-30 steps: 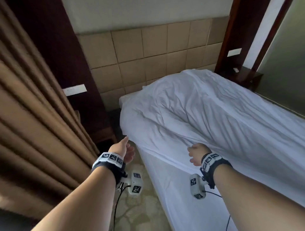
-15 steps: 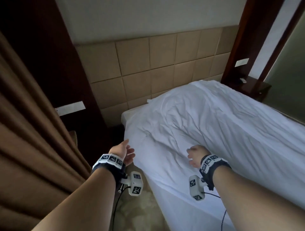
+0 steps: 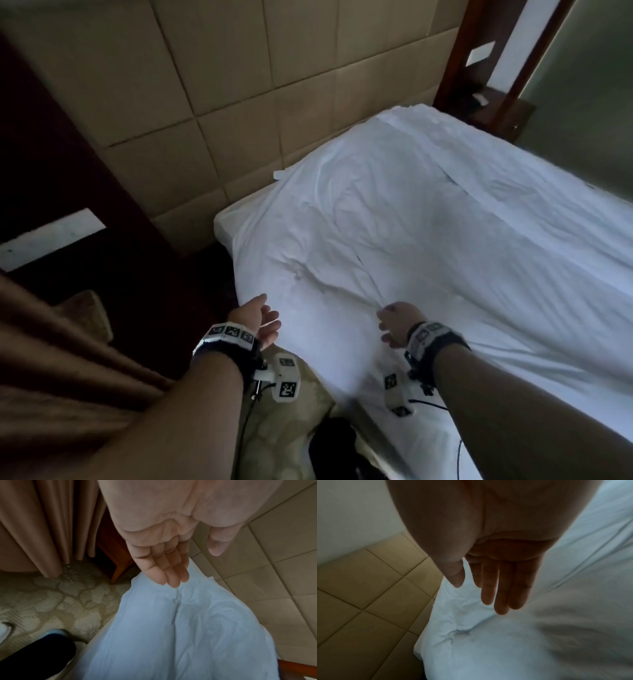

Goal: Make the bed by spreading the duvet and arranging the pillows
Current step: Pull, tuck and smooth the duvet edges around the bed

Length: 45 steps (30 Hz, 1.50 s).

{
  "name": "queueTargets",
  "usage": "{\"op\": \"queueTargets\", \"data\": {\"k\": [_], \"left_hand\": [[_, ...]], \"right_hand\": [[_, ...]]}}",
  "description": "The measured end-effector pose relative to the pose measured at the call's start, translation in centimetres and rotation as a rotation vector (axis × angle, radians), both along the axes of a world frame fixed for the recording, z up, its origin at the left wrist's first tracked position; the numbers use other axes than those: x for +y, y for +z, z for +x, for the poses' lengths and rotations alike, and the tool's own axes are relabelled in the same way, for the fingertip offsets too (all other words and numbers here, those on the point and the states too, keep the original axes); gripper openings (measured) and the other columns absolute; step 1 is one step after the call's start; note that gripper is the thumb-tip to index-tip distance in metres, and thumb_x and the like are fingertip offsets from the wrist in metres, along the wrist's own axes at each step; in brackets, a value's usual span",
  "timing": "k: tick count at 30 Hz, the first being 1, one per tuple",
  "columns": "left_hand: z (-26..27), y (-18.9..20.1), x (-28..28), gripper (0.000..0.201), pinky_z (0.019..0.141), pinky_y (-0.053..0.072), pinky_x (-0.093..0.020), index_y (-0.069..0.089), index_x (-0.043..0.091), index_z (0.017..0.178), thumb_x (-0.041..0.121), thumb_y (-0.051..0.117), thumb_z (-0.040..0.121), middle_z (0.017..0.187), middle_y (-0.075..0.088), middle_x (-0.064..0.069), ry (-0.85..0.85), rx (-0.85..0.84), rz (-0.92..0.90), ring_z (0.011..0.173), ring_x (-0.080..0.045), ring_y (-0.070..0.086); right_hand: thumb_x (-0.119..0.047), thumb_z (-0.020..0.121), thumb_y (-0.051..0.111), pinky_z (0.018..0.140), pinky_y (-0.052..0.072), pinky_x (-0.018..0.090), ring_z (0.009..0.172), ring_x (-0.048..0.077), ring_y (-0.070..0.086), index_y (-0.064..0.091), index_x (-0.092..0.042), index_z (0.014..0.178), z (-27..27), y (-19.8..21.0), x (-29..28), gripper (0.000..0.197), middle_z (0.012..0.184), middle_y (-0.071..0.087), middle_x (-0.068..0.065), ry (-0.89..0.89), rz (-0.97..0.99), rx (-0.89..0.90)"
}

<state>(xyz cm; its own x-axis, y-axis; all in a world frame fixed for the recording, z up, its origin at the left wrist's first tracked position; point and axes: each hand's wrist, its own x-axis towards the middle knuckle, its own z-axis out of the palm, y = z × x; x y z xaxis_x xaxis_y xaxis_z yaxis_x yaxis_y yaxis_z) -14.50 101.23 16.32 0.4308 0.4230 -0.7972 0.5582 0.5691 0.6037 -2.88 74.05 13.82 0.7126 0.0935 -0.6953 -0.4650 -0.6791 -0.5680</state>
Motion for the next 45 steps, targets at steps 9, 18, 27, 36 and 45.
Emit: {"op": "queueTargets", "data": {"k": [9, 18, 27, 36, 45], "left_hand": [[7.9, -10.5, 4.8, 0.027, 0.065, 0.048, -0.029, 0.057, 0.016, 0.089, 0.036, 0.050, 0.105, 0.084, 0.064, -0.002, -0.040, 0.244, 0.017, 0.070, -0.015, 0.060], [10.5, -21.6, 2.2, 0.026, 0.053, 0.037, -0.026, 0.048, 0.016, 0.082, 0.031, 0.052, 0.102, 0.071, 0.052, -0.003, -0.111, 0.397, -0.216, 0.059, -0.018, 0.047], [11.1, -28.9, 0.5, 0.039, 0.094, 0.048, -0.042, 0.067, 0.019, 0.090, 0.047, 0.081, 0.067, 0.104, 0.063, -0.006, -0.124, 0.428, -0.408, 0.094, -0.030, 0.061], [12.6, -23.1, 3.3, 0.032, 0.087, 0.056, -0.043, 0.067, 0.008, 0.098, 0.040, 0.065, 0.095, 0.085, 0.076, -0.015, 0.035, 0.243, -0.409, 0.087, -0.032, 0.068], [23.0, -8.4, 6.6, 0.051, 0.083, 0.051, -0.032, 0.055, 0.012, 0.144, 0.038, 0.059, 0.100, 0.157, 0.043, -0.016, -0.070, -0.024, -0.371, 0.119, -0.029, 0.052]], "right_hand": [[-0.026, 0.104, 0.052, 0.081, 0.058, 0.052, 0.078, 0.035, 0.069, 0.061, -0.008, 0.085, 7.0, -12.5, 6.1, 0.028, 0.091, 0.070, 0.016, -0.026, 0.037, 0.275], [-0.048, 0.098, 0.049, 0.053, 0.030, 0.024, 0.050, 0.021, 0.045, 0.050, -0.016, 0.057, 3.3, -21.6, 6.1, 0.052, 0.051, 0.053, 0.014, -0.322, 0.024, 0.676], [-0.067, 0.092, 0.053, 0.065, 0.057, 0.032, 0.065, 0.023, 0.071, 0.059, -0.009, 0.125, -1.4, -26.6, 5.8, 0.067, 0.082, 0.072, 0.011, -0.703, 0.189, 0.710], [-0.046, 0.086, 0.075, 0.092, 0.055, 0.056, 0.088, 0.035, 0.073, 0.062, -0.004, 0.110, -1.6, -21.8, 8.7, 0.050, 0.093, 0.076, 0.019, -1.195, 0.393, 0.515], [-0.031, 0.097, 0.061, 0.089, 0.051, 0.054, 0.090, 0.035, 0.063, 0.061, -0.012, 0.098, 7.8, -6.0, 9.0, 0.018, 0.092, 0.060, 0.011, -1.331, 0.558, 0.174]]}}
